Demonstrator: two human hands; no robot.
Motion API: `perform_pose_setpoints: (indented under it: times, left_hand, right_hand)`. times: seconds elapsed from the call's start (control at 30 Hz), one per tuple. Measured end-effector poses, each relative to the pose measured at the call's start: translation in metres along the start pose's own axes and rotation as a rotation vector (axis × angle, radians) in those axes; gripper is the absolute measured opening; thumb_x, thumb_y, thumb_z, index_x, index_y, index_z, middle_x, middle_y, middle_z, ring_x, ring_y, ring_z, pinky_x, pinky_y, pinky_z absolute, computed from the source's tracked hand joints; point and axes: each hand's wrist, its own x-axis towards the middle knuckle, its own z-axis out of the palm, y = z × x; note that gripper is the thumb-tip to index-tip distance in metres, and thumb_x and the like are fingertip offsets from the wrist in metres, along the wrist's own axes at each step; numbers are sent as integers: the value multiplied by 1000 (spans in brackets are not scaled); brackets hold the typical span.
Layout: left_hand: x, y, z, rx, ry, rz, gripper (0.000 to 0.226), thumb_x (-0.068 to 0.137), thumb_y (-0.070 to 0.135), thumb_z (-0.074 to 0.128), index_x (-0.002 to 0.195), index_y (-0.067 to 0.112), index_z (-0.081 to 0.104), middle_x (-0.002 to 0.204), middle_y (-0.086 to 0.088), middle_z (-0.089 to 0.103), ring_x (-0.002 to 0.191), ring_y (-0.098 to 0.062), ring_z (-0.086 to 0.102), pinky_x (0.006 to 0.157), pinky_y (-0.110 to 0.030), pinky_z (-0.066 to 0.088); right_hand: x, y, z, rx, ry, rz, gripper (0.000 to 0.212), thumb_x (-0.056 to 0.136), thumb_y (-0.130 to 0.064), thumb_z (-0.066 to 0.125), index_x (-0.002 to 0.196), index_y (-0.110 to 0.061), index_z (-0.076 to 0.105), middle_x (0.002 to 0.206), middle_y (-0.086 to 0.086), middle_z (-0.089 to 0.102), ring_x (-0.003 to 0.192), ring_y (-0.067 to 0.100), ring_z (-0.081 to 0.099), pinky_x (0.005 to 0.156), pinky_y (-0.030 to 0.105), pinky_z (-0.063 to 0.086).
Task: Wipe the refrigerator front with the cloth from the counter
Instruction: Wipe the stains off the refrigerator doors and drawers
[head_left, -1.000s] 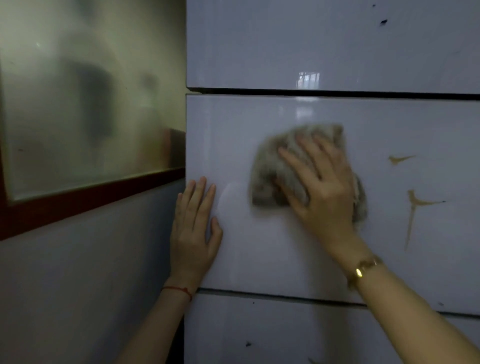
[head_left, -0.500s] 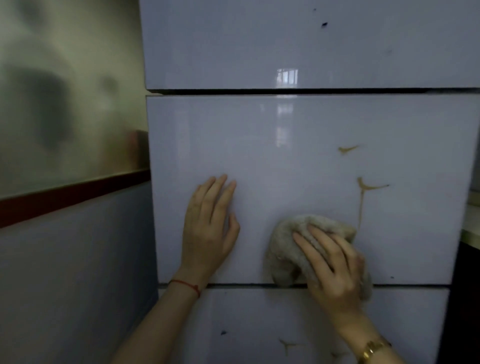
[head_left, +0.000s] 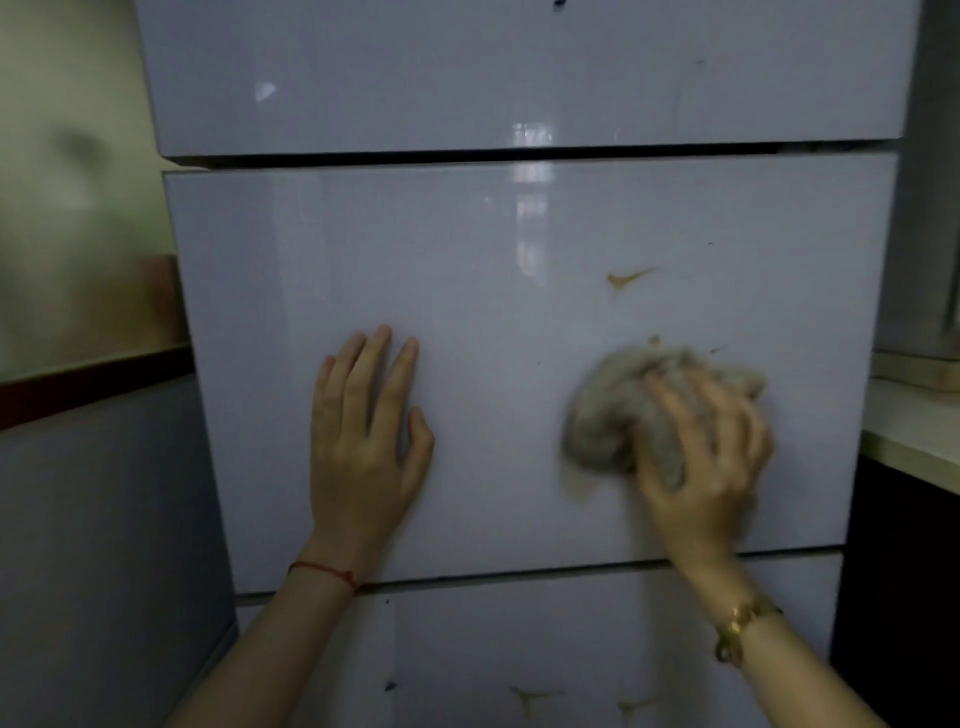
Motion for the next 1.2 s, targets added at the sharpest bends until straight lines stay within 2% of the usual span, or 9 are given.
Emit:
perform_pose_setpoints:
  times: [0.1,0.3,0.53,0.63,0.77,0.83,0.97,1.03,1.2]
  left_hand:
    - [-1,2,1,3,9,-1,51,93,10,52,143,8,45,150,-16,43,143,-32,35,122,-51,27]
    - [-1,1,0,1,3,10,50,93,11,52,143,7,46,150,-16,42,143,-33,36,121,-52,29]
    - [-1,2,0,0,21,5,52,92,8,53,143,8,46,149,-16,44,142,-33,37,121,-52,28]
    - [-1,2,0,2,18,5,51,92,9,53,142,8,46,149,-16,44,142,-33,38,121,-51,28]
    - [0,1,-2,-2,8,12,49,93,10,53,142,6,48,149,-16,44,142,-34,38,119,-53,31]
    - [0,1,-2,-9,6,3,49,93,10,52,142,7,47,149,-16,44,142,-34,38,120,-53,31]
    - [0,2,0,-12,17,0,50,92,8,53,141,7,48,148,-16,45,141,-34,39,119,-53,31]
    - [-1,2,-1,-15,17,1,50,92,8,54,142,6,47,149,-16,45,142,-33,38,121,-51,30]
    - [-1,0,-2,-20,-4,11,51,92,10,54,142,6,47,151,-15,42,143,-33,37,120,-52,29]
  right_hand:
    - [58,-2,16,25,90,137,33,98,-33,63,130,-23,63,134,12,59,121,32,46,112,37,35]
    - [14,-36,16,80,-150,-285,38,96,-29,58,134,-27,63,137,6,63,119,29,54,101,44,45]
    - [99,-14,27,98,64,50,37,100,-36,60,130,-17,65,138,12,60,133,32,50,117,39,34]
    - [90,-35,32,184,-45,-159,39,97,-25,67,134,-13,63,145,14,55,140,34,45,121,51,33]
    - [30,-29,11,219,-238,-462,51,82,-9,75,132,-12,64,145,14,54,142,33,45,120,53,33]
    - [35,-12,6,209,-216,-394,47,87,-6,70,133,-14,62,144,14,55,141,34,46,121,55,32]
    - [106,-5,27,150,36,9,37,101,-32,60,134,-14,62,144,13,56,140,32,46,120,56,33]
    - [120,-23,40,157,78,45,37,100,-31,61,132,-14,63,144,13,56,140,33,47,122,54,30]
    - [54,-50,27,267,-212,-474,38,96,-15,61,133,-12,63,146,16,53,143,34,43,123,54,29]
